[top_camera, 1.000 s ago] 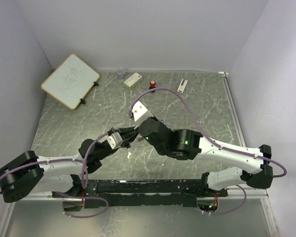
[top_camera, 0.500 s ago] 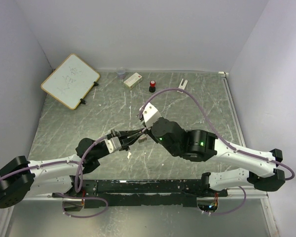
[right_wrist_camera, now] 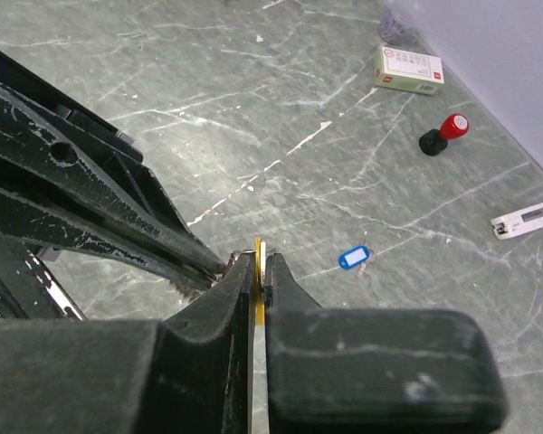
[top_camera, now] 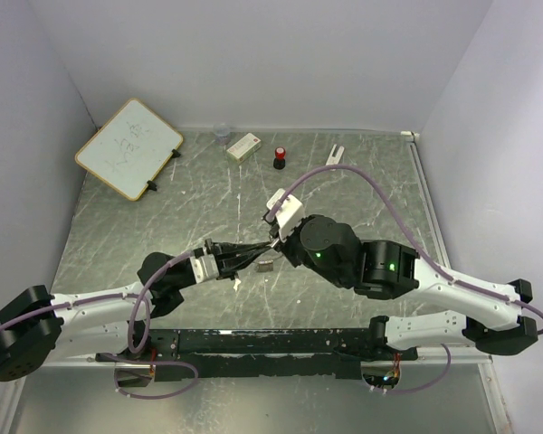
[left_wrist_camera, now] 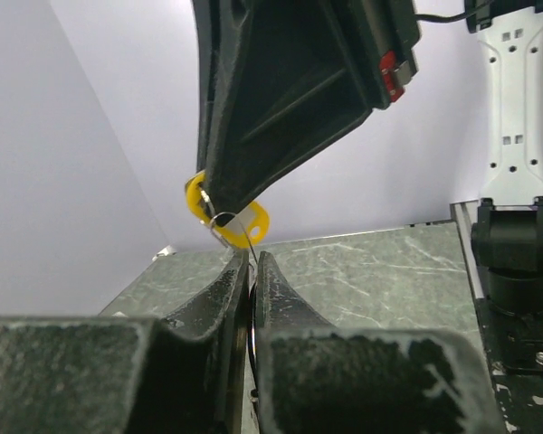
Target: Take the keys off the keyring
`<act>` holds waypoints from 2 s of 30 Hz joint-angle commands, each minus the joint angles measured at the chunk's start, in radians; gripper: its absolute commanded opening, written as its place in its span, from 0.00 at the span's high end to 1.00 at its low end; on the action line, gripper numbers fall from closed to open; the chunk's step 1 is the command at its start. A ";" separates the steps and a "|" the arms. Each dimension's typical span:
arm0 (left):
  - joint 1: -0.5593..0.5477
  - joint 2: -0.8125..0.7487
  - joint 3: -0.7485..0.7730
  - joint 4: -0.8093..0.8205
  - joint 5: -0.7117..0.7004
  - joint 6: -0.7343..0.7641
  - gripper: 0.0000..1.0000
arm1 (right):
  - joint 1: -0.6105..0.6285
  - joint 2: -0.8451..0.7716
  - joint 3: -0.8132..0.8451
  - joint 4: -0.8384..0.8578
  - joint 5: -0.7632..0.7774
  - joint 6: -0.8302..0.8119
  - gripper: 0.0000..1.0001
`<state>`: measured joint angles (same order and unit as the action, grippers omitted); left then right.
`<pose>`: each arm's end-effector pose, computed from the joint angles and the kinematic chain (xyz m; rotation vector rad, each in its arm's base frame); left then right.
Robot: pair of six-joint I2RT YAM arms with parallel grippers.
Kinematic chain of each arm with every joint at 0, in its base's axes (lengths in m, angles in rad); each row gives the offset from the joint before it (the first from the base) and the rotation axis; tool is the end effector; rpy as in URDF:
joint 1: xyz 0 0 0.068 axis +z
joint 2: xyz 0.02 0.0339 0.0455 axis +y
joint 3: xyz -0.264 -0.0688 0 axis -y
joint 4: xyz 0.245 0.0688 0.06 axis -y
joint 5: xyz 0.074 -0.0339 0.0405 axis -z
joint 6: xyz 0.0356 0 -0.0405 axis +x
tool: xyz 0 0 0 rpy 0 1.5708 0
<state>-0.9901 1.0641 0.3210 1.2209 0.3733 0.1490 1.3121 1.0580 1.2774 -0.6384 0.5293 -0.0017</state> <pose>0.1033 -0.1811 0.2720 0.9014 0.7596 -0.9497 0.0717 0.2006 0.4128 -0.9029 1.7229 0.3463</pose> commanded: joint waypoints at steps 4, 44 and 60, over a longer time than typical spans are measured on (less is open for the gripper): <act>-0.013 0.016 0.037 0.030 0.136 -0.056 0.93 | -0.005 0.038 -0.012 0.084 -0.013 -0.014 1.00; -0.013 0.072 -0.037 0.196 -0.236 -0.108 0.12 | -0.005 0.077 0.002 0.149 0.086 -0.028 1.00; -0.012 0.051 -0.062 0.255 -0.296 -0.183 0.14 | -0.005 0.063 -0.025 0.170 0.078 -0.016 1.00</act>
<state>-0.9970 1.1324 0.2783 1.3956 0.1322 -0.0109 1.3102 1.1404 1.2652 -0.5175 0.6083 -0.0265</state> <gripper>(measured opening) 0.859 0.023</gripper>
